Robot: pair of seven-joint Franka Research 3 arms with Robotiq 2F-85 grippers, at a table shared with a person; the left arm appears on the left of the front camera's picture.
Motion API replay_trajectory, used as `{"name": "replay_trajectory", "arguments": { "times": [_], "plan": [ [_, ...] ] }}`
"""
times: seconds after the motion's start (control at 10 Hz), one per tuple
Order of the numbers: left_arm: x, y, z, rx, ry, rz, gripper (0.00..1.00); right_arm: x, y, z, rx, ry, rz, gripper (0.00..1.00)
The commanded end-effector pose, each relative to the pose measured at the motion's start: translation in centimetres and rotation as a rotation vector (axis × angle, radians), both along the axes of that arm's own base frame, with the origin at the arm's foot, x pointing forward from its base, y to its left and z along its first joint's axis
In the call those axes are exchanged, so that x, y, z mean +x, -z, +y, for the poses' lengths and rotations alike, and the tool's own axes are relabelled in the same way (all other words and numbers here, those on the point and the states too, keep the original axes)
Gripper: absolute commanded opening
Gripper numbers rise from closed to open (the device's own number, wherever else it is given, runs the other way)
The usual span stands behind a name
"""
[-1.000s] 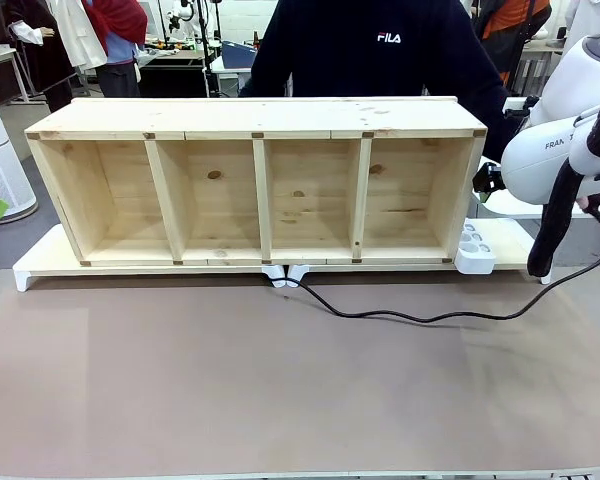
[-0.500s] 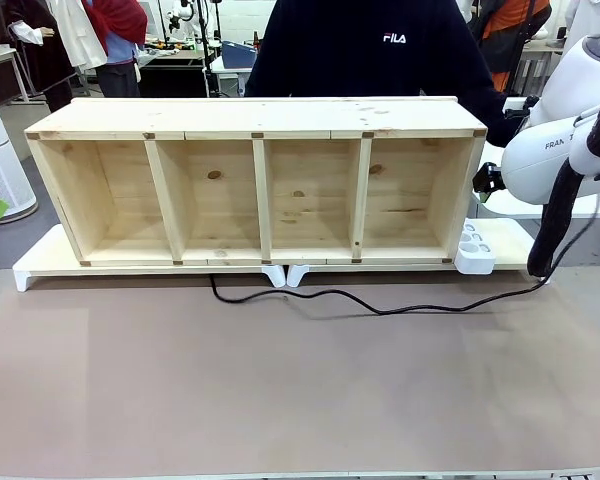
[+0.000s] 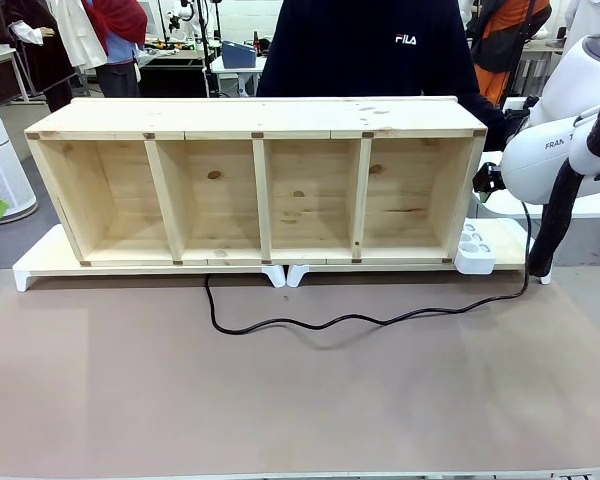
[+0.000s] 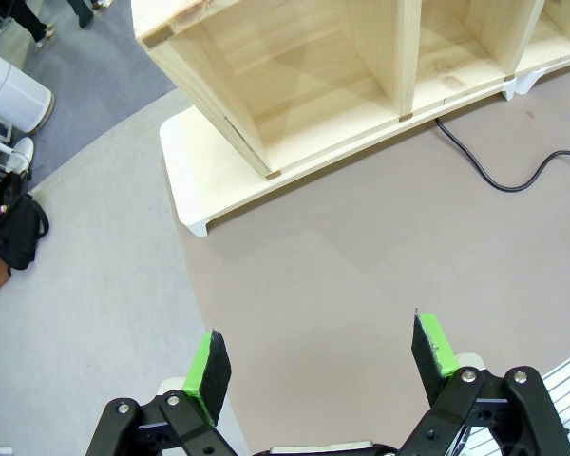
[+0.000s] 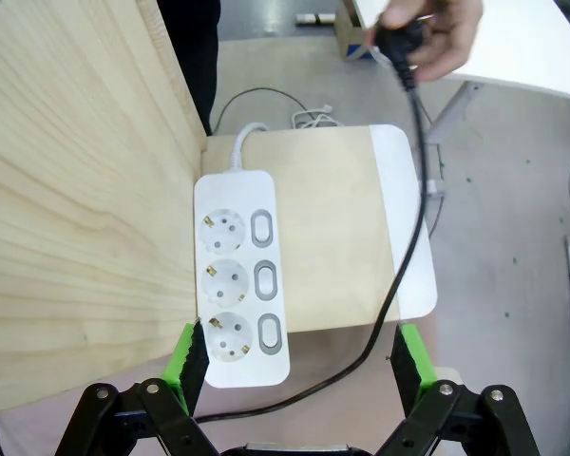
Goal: Perform cable management.
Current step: Release the Power Cable when the human grasps it.
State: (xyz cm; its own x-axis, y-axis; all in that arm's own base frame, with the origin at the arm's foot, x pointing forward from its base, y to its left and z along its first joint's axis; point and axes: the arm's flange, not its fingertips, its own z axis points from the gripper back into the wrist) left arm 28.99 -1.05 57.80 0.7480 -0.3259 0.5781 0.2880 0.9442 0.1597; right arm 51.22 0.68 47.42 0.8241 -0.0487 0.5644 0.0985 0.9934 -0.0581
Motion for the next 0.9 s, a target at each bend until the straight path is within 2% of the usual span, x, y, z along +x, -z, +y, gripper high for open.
{"name": "replay_trajectory", "arguments": {
  "times": [0.0,0.8],
  "plan": [
    [0.04,0.03,-0.01,-0.01,-0.011,-0.003,1.0,0.05,0.07,0.0,0.001,0.002,0.001,1.0],
    [0.04,0.03,-0.01,-0.01,-0.011,-0.003,1.0,0.05,0.07,0.0,0.001,0.002,0.001,1.0]
  ]
}}
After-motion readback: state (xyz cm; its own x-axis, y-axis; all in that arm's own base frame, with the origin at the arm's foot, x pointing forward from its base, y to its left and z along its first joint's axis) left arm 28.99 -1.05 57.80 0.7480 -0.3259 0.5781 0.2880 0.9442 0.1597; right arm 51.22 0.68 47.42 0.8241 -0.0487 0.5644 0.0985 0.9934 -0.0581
